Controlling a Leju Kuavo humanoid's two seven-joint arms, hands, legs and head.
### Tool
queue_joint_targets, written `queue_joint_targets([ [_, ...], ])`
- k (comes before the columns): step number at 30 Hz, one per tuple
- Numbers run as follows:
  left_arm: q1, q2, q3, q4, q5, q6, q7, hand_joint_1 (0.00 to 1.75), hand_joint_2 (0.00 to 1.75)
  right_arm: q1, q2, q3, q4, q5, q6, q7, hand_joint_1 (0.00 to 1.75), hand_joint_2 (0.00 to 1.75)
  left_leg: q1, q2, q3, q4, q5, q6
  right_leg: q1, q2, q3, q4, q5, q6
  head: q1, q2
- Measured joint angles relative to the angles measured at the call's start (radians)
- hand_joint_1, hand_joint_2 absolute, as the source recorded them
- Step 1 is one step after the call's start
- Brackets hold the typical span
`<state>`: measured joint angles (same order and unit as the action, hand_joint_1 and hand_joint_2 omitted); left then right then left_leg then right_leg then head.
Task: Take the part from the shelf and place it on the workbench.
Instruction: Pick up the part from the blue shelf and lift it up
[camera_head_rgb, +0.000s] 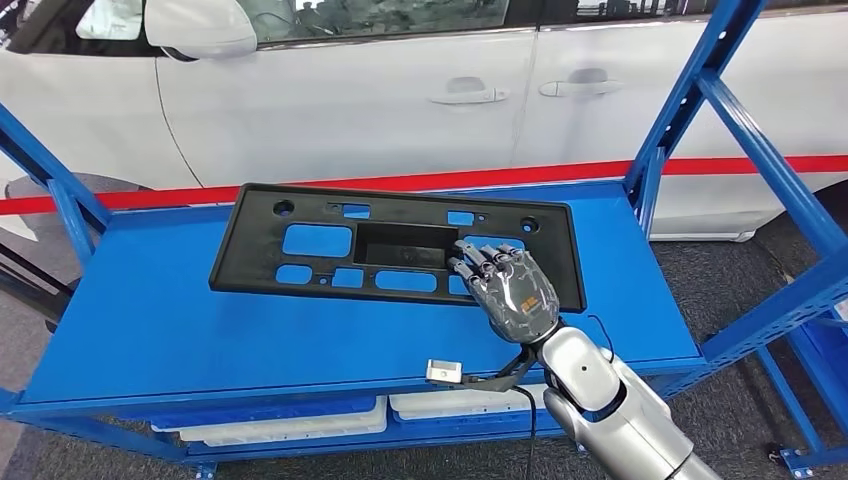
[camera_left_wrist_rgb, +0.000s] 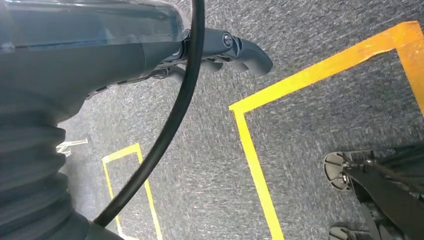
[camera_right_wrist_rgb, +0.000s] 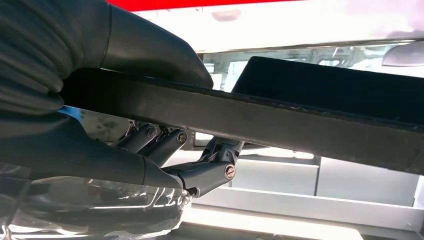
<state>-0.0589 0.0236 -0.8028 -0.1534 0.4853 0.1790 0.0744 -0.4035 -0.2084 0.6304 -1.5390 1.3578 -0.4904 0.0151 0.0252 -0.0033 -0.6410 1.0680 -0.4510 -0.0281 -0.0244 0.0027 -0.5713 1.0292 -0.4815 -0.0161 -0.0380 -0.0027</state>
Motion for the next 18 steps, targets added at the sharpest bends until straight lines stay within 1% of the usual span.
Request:
queue_joint_targets([
  [1,0.0,0.0,0.0,0.0,0.002,-0.001,0.0,0.0,1.75,-0.002,0.0,0.002,0.002,0.0,0.002,0.0,1.69,1.75,0.001,0.0,-0.018,0.049,-0.041,-0.002,0.001,-0.002,-0.009,-0.001,0.008,-0.008,0.0,0.0],
  [2,0.0,0.001,0.0,0.0,0.004,-0.002,0.0,0.0,1.75,-0.004,0.0,0.004,0.004,-0.001,0.004,0.0,1.69,1.75,0.0,0.0,-0.039,0.112,-0.087,-0.003,0.005,-0.002,-0.018,-0.001,0.014,-0.013,0.0,0.0],
  [3,0.0,0.002,0.0,0.0,0.006,-0.003,0.0,0.0,1.75,-0.005,0.0,0.007,0.006,-0.001,0.005,0.0,1.69,1.75,-0.001,0.0,-0.057,0.177,-0.126,-0.003,0.009,-0.003,-0.028,0.0,0.022,-0.017,0.0,0.0],
  [4,0.0,0.003,0.0,0.0,0.011,-0.007,0.0,0.0,1.75,-0.007,0.001,0.011,0.009,-0.001,0.007,-0.001,1.69,1.75,-0.002,0.0,-0.064,0.223,-0.147,-0.002,0.013,-0.003,-0.038,0.001,0.029,-0.019,0.0,0.0],
  [5,0.001,0.006,0.0,0.0,0.019,-0.012,-0.001,0.0,1.75,-0.011,0.005,0.019,0.014,-0.001,0.01,-0.002,1.69,1.75,-0.004,0.0,-0.054,0.235,-0.149,0.001,0.018,-0.004,-0.048,0.002,0.036,-0.021,0.0,0.0],
  [6,0.002,0.011,0.002,0.0,0.03,-0.02,-0.004,0.0,1.75,-0.019,0.014,0.03,0.02,-0.001,0.014,-0.004,1.69,1.75,-0.006,0.0,-0.025,0.21,-0.134,0.006,0.022,-0.003,-0.059,0.003,0.044,-0.023,0.0,0.0],
  [7,0.003,0.019,0.005,0.0,0.045,-0.029,-0.008,0.0,1.75,-0.031,0.029,0.045,0.03,-0.001,0.019,-0.007,1.69,1.75,-0.009,0.0,0.02,0.149,-0.109,0.014,0.027,-0.002,-0.067,0.004,0.051,-0.025,0.0,0.0],
  [8,0.003,0.031,0.009,0.0,0.061,-0.039,-0.013,0.0,1.75,-0.048,0.053,0.063,0.044,-0.002,0.024,-0.008,1.69,1.75,-0.013,0.001,0.07,0.073,-0.092,0.023,0.03,0.0,-0.075,0.005,0.058,-0.025,0.0,0.0],
  [9,0.002,0.044,0.016,0.0,0.078,-0.05,-0.018,0.0,1.75,-0.069,0.083,0.083,0.063,-0.004,0.028,-0.009,1.69,1.75,-0.018,0.003,0.109,0.009,-0.078,0.03,0.032,0.003,-0.08,0.005,0.065,-0.024,0.0,0.0],
  [10,0.002,0.058,0.024,0.0,0.094,-0.061,-0.021,0.0,1.75,-0.093,0.118,0.104,0.086,-0.009,0.031,-0.01,1.69,1.75,-0.022,0.004,0.132,-0.034,-0.071,0.035,0.032,0.004,-0.084,0.005,0.073,-0.021,0.0,0.0],
  [11,0.001,0.07,0.032,0.001,0.107,-0.069,-0.023,0.0,1.75,-0.118,0.156,0.126,0.112,-0.015,0.034,-0.01,1.69,1.75,-0.027,0.006,0.14,-0.055,-0.07,0.038,0.03,0.005,-0.086,0.004,0.08,-0.016,0.0,0.0],
  [12,0.001,0.081,0.039,0.001,0.117,-0.076,-0.024,0.0,1.75,-0.143,0.191,0.147,0.138,-0.021,0.037,-0.009,1.69,1.75,-0.03,0.007,0.138,-0.059,-0.06,0.038,0.027,0.006,-0.087,0.001,0.088,-0.01,0.0,0.0],
  [13,0.001,0.09,0.045,0.002,0.122,-0.08,-0.024,0.0,1.75,-0.166,0.222,0.165,0.163,-0.026,0.039,-0.009,1.69,1.75,-0.028,0.007,0.136,-0.067,-0.049,0.043,0.026,0.005,-0.089,0.001,0.091,-0.004,0.0,0.0],
  [14,0.001,0.096,0.05,0.002,0.125,-0.083,-0.023,0.0,1.75,-0.185,0.248,0.181,0.184,-0.03,0.04,-0.009,1.69,1.75,-0.026,0.007,0.134,-0.076,-0.037,0.048,0.026,0.004,-0.092,0.006,0.083,0.002,0.0,0.0],
  [15,0.002,0.101,0.053,0.003,0.127,-0.085,-0.023,0.0,1.75,-0.202,0.267,0.195,0.202,-0.033,0.041,-0.009,1.69,1.75,-0.023,0.008,0.129,-0.084,-0.023,0.055,0.026,0.003,-0.099,0.024,0.059,0.007,0.0,0.0],
  [16,0.003,0.104,0.055,0.003,0.128,-0.085,-0.022,0.0,1.75,-0.214,0.282,0.205,0.216,-0.036,0.041,-0.009,1.69,1.75,-0.02,0.009,0.12,-0.09,-0.009,0.059,0.025,0.002,-0.111,0.061,0.018,0.011,0.0,0.0],
  [17,0.004,0.106,0.056,0.003,0.129,-0.085,-0.021,0.0,1.75,-0.223,0.291,0.213,0.227,-0.038,0.041,-0.009,1.69,1.75,-0.02,0.01,0.108,-0.09,0.002,0.062,0.023,0.002,-0.127,0.116,-0.032,0.015,0.0,0.0],
  [18,0.007,0.107,0.057,0.003,0.13,-0.084,-0.019,0.0,1.75,-0.229,0.298,0.221,0.236,-0.041,0.041,-0.009,1.69,1.75,-0.02,0.01,0.093,-0.088,0.012,0.063,0.02,0.002,-0.142,0.179,-0.075,0.018,0.0,0.0],
])
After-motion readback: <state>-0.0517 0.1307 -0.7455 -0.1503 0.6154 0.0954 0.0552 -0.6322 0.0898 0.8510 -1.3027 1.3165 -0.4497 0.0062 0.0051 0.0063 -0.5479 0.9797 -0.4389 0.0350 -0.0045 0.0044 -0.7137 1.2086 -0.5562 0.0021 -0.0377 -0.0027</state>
